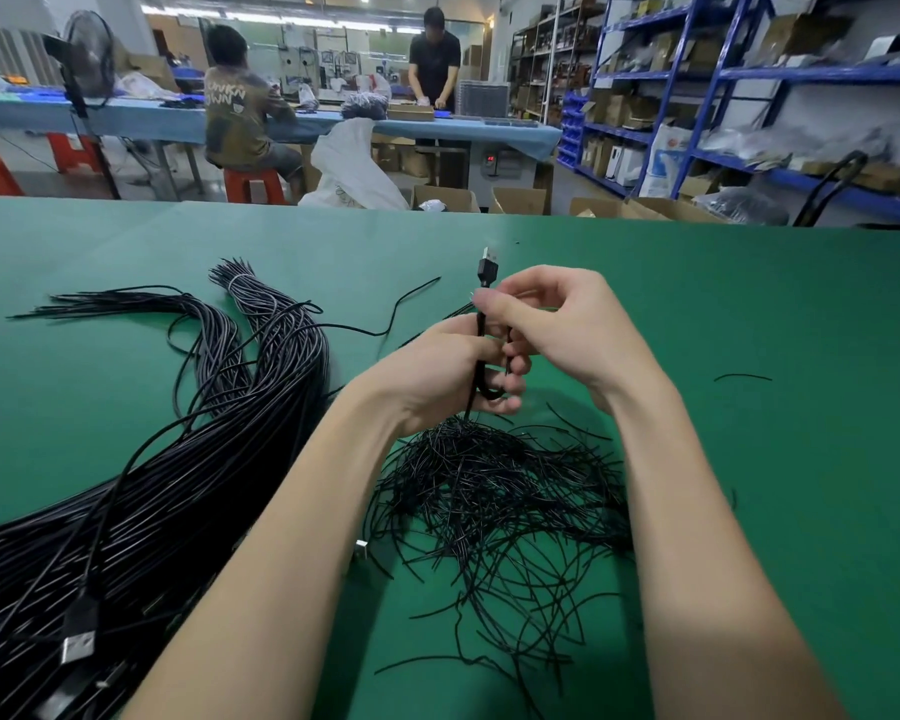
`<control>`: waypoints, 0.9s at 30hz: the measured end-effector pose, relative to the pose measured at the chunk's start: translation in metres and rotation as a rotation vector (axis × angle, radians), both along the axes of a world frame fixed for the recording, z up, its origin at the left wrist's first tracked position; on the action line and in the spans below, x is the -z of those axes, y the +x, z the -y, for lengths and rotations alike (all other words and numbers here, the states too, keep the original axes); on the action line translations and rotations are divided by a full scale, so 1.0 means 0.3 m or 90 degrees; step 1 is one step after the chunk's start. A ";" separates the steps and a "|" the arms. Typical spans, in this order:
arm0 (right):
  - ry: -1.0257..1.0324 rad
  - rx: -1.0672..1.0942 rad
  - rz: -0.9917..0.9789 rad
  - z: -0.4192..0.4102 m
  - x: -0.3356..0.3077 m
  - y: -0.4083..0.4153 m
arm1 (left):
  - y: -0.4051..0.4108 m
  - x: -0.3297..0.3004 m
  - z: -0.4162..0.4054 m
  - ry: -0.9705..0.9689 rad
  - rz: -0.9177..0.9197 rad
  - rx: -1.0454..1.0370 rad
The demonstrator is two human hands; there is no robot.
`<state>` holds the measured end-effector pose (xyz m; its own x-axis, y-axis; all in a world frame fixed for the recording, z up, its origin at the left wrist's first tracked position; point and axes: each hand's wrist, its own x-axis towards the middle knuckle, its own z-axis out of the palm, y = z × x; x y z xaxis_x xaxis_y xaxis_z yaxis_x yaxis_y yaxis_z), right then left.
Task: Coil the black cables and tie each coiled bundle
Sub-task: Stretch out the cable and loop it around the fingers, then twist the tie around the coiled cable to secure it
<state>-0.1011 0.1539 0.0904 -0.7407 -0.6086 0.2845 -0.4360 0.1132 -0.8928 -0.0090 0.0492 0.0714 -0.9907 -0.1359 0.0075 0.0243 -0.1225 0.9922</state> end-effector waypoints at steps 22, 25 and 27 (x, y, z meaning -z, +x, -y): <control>0.552 -0.129 -0.077 0.002 0.115 -0.016 | -0.045 0.068 0.060 0.074 0.152 -0.330; 0.502 -0.100 -0.076 -0.015 0.096 -0.031 | -0.049 0.070 0.071 0.100 0.152 -0.317; 0.463 -0.084 -0.077 -0.038 0.075 -0.048 | -0.045 0.071 0.075 0.125 0.145 -0.289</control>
